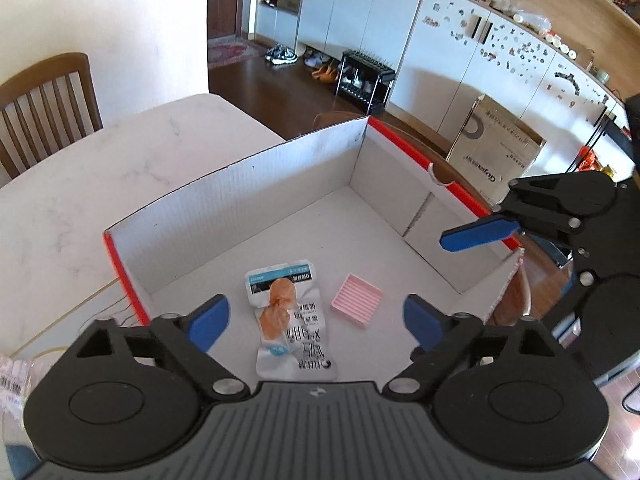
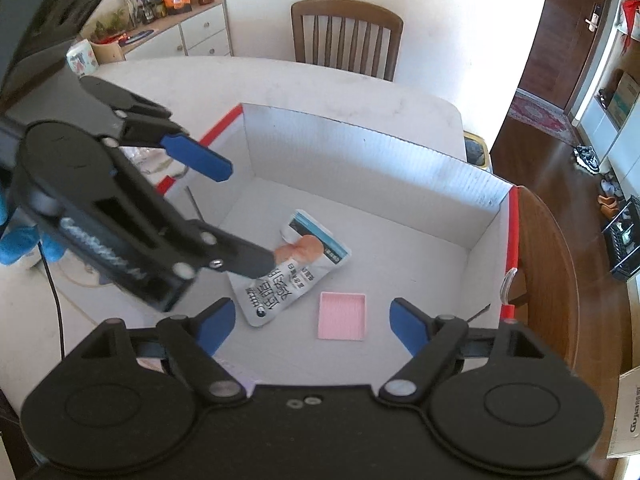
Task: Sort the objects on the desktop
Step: 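Lower the snack packet into the red box and open the left tool, then withdraw both tools from the box back toward the table items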
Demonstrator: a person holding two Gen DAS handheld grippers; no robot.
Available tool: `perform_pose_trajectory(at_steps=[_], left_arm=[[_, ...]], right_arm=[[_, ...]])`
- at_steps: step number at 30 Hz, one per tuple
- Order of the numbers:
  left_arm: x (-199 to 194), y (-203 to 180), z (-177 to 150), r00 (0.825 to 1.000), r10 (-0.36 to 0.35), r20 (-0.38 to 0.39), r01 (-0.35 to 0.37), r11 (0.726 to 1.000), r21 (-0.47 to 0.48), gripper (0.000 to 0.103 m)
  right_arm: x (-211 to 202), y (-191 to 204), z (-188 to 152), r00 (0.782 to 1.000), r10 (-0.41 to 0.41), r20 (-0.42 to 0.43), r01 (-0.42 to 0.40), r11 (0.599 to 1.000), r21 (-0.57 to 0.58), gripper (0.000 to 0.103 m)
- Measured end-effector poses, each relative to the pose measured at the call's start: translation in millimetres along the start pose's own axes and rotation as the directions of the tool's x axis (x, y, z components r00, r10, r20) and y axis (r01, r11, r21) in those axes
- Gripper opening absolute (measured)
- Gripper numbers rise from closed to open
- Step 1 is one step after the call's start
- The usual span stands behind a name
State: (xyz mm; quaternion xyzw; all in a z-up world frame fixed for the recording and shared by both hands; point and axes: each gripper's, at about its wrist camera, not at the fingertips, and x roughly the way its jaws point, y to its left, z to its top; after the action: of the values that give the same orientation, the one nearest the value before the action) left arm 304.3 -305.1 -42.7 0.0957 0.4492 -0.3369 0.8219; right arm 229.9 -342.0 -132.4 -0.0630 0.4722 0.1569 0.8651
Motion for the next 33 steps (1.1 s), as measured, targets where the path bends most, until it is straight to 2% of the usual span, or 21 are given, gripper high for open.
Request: perform_pose_trajectory(at_steps=[8,13,18,27,33], left_arm=[[-50,2,-32,0.996,-0.001,0.085,0.004,0.999,-0.043,0.100],[-86,11,-64,0.989,0.044,0.144,-0.035,0.997,-0.063,0.100],[-117,29,-101,0.979,0.081,0.188,-0.066,0.994,-0.088,0.102],[-157,64,-164,0.966,0.147,0.214,-0.126,0.986,-0.108,0.102],[-175,91,-202,0.970,0.155,0.190,-0.139,0.986,-0.091,0.102]], right_arm=[[-22,12,-5,0.997,0.048,0.065,-0.051,0.998,0.040,0.090],[-34,30,-7,0.991,0.069,0.116,-0.073,0.997,0.032,0.099],[-38,55,-6,0.984,0.089,0.155,-0.094,0.995,0.030,0.101],[-37,112,5,0.971,0.115,0.210,-0.127,0.991,0.044,0.102],[-27,148,10,0.972,0.109,0.210,-0.123,0.991,0.054,0.102]])
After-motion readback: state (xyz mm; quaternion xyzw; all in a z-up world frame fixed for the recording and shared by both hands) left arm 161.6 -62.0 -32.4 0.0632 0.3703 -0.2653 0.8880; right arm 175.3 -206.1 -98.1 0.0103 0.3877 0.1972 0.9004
